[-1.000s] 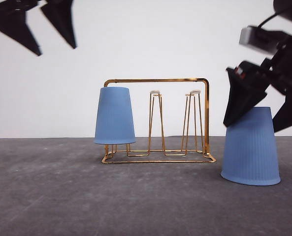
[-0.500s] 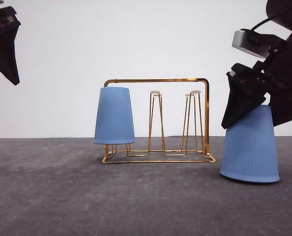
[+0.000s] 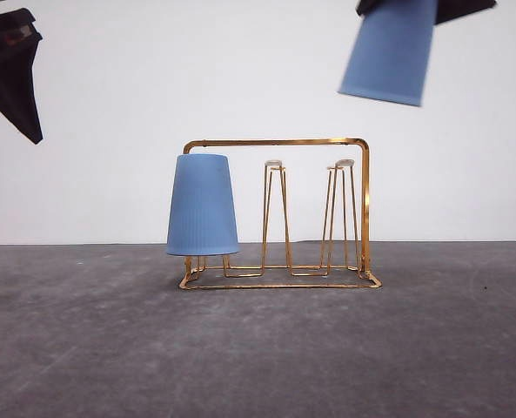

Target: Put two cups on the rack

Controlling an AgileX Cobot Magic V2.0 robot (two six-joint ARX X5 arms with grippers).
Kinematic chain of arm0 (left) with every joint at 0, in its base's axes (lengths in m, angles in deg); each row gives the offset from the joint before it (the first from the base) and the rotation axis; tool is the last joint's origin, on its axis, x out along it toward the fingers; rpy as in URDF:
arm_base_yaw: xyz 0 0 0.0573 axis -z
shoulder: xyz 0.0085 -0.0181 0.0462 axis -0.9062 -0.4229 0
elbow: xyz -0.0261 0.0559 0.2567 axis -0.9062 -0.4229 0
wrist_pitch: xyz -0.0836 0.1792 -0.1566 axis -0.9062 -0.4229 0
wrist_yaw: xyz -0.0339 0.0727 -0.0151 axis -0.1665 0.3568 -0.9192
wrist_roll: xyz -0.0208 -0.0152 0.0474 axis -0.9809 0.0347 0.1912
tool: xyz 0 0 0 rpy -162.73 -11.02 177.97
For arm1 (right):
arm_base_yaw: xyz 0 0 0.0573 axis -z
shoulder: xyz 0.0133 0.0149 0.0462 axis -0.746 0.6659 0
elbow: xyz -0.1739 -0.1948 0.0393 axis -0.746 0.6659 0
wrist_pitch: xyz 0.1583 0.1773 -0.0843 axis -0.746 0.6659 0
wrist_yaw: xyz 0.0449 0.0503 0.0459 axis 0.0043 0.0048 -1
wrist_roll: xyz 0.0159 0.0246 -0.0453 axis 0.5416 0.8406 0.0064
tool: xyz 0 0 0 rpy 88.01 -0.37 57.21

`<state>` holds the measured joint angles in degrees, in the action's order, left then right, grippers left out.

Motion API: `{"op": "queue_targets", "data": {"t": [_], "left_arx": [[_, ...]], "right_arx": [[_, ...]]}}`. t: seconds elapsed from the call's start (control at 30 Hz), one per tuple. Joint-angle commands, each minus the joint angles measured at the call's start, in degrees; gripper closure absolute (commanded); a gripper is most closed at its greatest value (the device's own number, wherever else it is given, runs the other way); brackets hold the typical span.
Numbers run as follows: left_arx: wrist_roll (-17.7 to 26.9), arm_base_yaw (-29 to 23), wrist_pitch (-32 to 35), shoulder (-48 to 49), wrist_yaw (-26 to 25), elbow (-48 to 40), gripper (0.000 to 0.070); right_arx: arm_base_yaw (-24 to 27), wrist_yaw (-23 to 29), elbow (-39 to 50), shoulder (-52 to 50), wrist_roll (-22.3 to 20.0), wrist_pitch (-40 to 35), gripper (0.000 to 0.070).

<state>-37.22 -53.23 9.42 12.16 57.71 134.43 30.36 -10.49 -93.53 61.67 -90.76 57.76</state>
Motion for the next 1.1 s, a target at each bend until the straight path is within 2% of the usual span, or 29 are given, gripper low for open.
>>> {"op": "queue_targets", "data": {"t": [0.0,0.57,0.77,0.8,0.9,0.93,1.07], "left_arx": [[-0.2,0.2,0.6,-0.3,-0.2,0.5,0.0144],[-1.3,0.2,0.5,-0.3,-1.0,0.5,0.0144],[-1.4,0.2,0.6,-0.3,-1.5,0.5,0.0144],[-1.5,0.2,0.6,-0.3,-1.5,0.5,0.0144],[-1.5,0.2,0.6,-0.3,-1.5,0.5,0.0144],[-1.5,0.2,0.6,-0.3,-1.5,0.5,0.0144],[-1.7,0.2,0.7,-0.3,-1.5,0.5,0.0144]], "right_arx": [[-0.6,0.1,-0.6,2.2,-0.8,-1.7,0.0302],[-0.7,4.9,-0.7,23.4,-1.4,-14.8,0.0302],[-0.7,4.8,-0.7,27.7,-1.4,-15.5,0.0292],[-0.7,4.5,-0.7,28.1,-1.4,-15.5,0.0260],[-0.7,4.3,-0.7,28.6,-1.3,-15.4,0.0075],[-0.7,4.3,-0.7,28.6,-1.1,-15.4,0.0038],[-0.7,3.0,-0.7,27.5,-0.6,-14.4,0.0023]]}}
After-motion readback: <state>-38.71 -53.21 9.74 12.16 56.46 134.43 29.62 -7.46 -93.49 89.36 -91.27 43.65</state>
